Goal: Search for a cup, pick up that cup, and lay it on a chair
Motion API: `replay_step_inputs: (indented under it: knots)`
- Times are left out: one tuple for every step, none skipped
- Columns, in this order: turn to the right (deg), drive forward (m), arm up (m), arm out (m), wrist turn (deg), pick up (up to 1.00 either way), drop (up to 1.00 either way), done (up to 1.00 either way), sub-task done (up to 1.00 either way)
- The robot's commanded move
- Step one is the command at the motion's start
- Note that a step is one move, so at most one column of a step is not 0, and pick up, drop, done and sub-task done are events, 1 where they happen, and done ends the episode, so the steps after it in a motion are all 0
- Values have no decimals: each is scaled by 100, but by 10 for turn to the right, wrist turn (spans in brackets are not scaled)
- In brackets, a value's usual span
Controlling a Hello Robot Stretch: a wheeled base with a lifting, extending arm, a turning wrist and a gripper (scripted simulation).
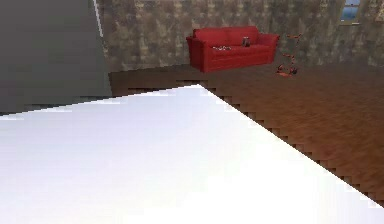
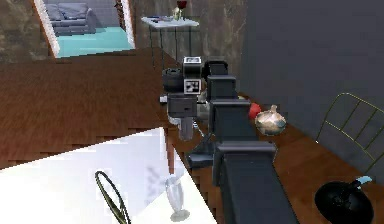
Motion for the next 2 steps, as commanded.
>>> replay_step_inputs:
  knots:
    - [0, 0, 0, -10, 0, 0, 0, 0, 0]
    - [0, 0, 0, 0, 0, 0, 0, 100, 0]
